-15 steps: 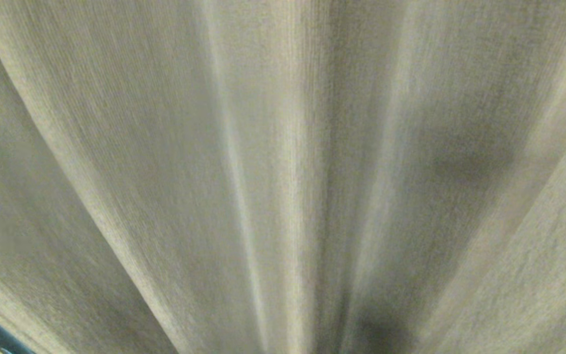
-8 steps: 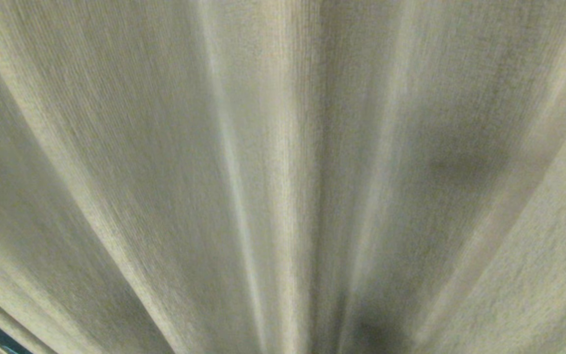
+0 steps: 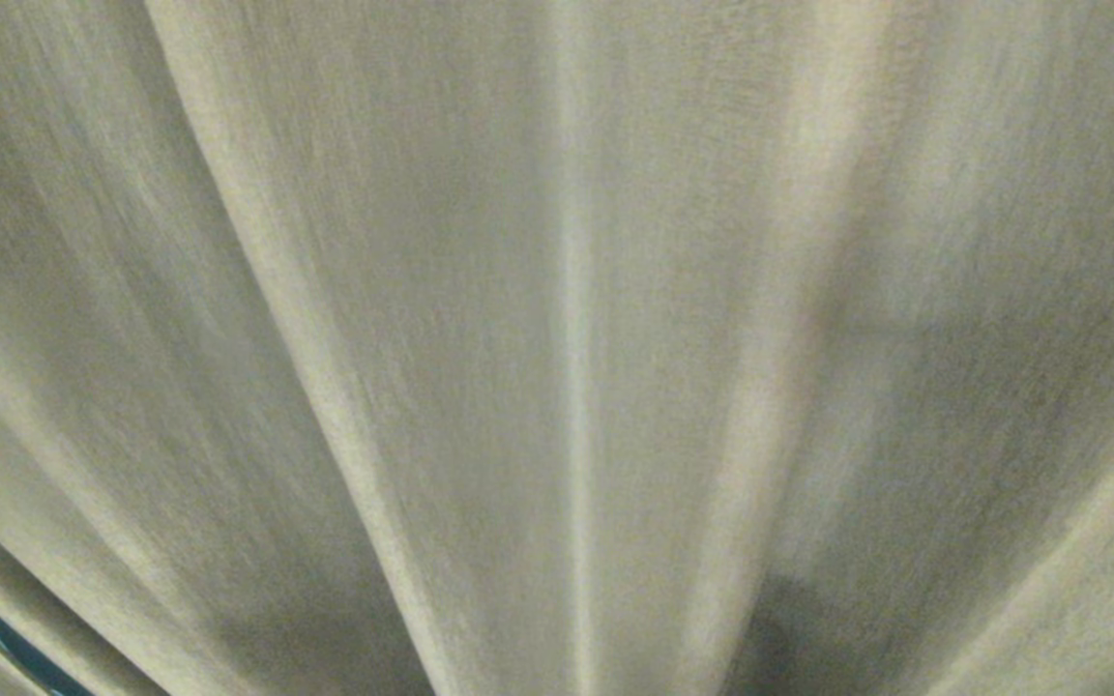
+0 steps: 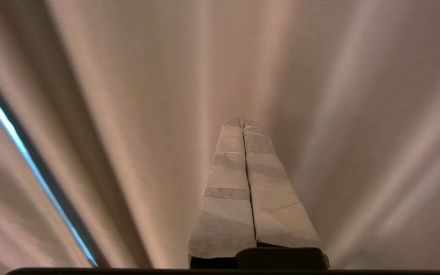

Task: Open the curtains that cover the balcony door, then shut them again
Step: Close the outer curtains on both sides

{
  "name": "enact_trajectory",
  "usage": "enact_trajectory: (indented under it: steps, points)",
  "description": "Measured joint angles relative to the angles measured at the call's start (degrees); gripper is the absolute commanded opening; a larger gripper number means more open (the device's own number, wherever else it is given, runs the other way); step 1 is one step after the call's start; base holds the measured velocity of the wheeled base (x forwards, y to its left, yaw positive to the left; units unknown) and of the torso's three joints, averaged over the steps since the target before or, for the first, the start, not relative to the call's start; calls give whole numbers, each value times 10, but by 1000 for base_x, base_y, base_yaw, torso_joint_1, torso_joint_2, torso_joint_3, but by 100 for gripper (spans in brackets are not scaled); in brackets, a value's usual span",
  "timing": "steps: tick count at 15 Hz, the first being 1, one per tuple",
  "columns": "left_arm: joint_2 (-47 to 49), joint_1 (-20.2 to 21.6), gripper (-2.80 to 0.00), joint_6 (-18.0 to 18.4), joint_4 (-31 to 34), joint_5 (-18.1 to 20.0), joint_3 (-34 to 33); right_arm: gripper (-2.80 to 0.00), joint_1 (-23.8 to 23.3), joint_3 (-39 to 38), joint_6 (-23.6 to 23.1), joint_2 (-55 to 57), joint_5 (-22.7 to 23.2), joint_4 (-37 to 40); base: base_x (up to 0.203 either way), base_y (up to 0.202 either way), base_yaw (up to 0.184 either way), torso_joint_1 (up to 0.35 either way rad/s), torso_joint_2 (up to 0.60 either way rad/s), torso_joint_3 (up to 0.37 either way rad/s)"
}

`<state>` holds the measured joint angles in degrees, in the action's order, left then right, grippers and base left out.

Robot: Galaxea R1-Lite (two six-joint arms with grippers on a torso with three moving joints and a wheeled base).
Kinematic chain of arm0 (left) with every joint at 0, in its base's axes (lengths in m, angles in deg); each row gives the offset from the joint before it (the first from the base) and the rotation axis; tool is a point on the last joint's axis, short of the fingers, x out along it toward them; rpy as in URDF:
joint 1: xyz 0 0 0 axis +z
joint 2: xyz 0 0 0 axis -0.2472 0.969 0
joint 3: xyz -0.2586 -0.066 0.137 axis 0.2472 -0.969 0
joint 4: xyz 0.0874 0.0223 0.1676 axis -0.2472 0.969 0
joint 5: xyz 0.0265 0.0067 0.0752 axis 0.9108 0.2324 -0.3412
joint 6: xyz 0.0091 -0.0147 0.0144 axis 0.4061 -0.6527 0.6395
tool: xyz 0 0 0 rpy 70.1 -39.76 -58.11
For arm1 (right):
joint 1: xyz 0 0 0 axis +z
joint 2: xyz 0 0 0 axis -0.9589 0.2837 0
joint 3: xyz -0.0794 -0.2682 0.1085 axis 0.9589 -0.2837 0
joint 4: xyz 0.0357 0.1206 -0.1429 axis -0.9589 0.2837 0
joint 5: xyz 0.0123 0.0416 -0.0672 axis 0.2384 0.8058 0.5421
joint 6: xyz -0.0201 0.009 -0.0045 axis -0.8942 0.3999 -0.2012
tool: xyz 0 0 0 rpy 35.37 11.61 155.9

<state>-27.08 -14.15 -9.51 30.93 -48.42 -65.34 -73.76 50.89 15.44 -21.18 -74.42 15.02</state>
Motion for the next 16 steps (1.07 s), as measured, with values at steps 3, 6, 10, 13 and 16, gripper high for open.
enact_trajectory:
  steps: [3,6,10,13,16]
  points:
    - [0,0,-280,-1,0,0,0,-280,0,0,0,0,0,0,0,196,1,5,4,3]
    - [0,0,-280,-2,0,0,0,-280,0,0,0,0,0,0,0,194,3,1,3,1]
    - [0,0,-280,-2,0,0,0,-280,0,0,0,0,0,0,0,196,0,1,4,1]
    - [0,0,-280,-2,0,0,0,-280,0,0,0,0,0,0,0,196,1,3,3,2]
    - [0,0,-280,-2,0,0,0,-280,0,0,0,0,0,0,0,178,1,4,4,3]
